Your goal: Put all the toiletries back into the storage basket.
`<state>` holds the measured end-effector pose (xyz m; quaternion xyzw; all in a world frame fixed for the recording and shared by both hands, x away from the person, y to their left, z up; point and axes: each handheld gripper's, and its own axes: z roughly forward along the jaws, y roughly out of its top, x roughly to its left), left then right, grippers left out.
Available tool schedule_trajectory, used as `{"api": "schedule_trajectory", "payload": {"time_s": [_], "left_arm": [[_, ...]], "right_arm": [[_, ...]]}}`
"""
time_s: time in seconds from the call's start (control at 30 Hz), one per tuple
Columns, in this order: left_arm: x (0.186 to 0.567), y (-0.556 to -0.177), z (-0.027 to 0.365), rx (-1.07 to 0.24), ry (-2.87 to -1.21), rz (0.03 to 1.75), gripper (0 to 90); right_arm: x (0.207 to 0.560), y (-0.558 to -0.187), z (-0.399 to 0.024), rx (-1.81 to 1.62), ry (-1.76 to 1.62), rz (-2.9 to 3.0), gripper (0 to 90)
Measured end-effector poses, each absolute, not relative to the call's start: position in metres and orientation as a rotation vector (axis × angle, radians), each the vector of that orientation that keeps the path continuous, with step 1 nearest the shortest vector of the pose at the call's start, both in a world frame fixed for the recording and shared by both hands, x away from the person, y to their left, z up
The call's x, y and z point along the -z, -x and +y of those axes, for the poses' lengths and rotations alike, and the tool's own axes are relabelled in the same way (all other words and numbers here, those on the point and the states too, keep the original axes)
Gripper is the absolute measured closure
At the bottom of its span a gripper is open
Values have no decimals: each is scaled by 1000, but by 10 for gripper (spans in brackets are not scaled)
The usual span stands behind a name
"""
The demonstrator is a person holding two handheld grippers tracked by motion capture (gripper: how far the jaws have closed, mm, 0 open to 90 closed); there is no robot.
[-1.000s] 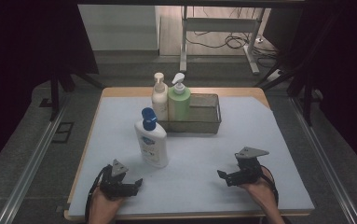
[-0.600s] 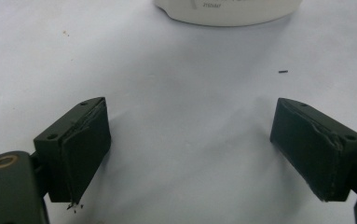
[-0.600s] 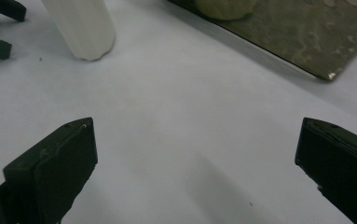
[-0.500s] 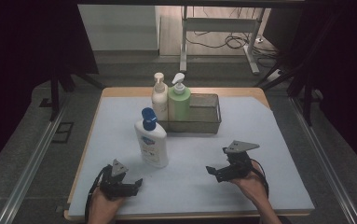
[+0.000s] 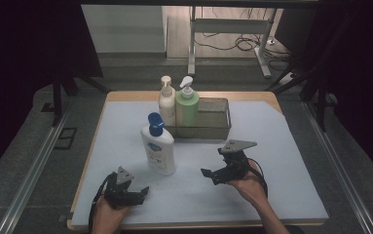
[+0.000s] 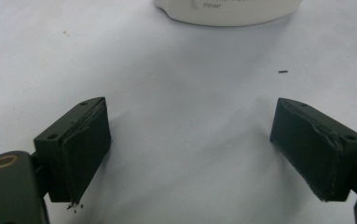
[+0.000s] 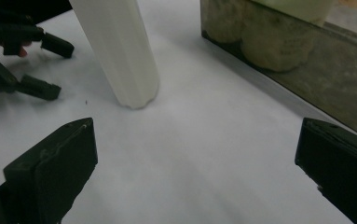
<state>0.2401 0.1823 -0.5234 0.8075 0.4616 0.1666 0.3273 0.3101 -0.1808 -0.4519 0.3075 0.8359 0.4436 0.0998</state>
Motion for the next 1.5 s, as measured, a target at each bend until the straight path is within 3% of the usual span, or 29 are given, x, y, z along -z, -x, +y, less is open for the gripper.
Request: {"api": "schedule_trajectory", "payload": {"time_s": [1.0, 1.5], "left_arm": [[524, -240, 182, -436, -2109, 1212, 119], [524, -240, 182, -436, -2109, 1211, 120]], "right_arm": [[415, -325, -99, -1348, -785, 2512, 0], [409, -330, -67, -1337, -721, 2484, 105]]}}
